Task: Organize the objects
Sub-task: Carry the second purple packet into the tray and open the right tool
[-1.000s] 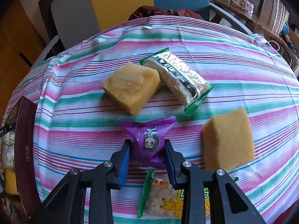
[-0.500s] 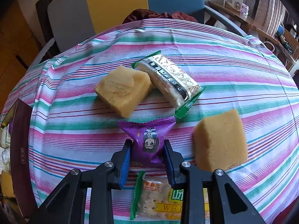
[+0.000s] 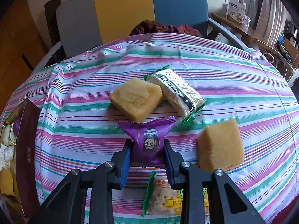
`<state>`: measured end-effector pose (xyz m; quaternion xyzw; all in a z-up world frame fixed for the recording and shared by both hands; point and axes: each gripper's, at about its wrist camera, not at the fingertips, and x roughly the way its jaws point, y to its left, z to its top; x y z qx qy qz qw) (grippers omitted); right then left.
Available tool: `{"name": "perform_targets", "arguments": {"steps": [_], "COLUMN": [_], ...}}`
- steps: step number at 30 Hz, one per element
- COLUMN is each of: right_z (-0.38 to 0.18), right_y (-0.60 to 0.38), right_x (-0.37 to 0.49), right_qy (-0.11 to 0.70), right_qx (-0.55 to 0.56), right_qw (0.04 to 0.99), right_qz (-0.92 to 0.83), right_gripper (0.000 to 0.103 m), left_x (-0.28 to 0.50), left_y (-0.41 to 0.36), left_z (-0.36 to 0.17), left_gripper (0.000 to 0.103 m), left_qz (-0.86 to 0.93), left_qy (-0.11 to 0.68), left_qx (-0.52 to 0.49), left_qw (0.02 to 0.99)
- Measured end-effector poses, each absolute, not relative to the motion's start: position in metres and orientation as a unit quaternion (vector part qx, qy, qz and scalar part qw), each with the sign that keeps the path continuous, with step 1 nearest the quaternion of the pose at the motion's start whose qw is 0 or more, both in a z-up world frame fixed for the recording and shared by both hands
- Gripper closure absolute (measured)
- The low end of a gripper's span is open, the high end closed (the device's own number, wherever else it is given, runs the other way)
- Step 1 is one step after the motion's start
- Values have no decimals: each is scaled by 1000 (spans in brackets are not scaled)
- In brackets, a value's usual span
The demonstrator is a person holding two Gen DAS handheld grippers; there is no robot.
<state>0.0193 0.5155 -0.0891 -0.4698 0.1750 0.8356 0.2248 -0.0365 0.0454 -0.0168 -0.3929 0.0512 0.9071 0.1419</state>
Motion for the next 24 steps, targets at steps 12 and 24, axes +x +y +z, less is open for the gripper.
{"name": "perform_targets", "arguments": {"steps": [12, 24], "right_z": [-43, -11], "right_y": [452, 279], "right_x": [13, -54], "right_qy": [174, 121], "right_qx": [-441, -451], "right_qw": [143, -58], "right_qz": [869, 883], "right_gripper": [71, 71], "left_x": [-32, -39], "left_y": [42, 10], "left_z": [-21, -19], "left_gripper": [51, 51], "left_qz": [906, 911], "left_qy": [38, -6], "left_qx": [-395, -392], "left_qw": [149, 126]}}
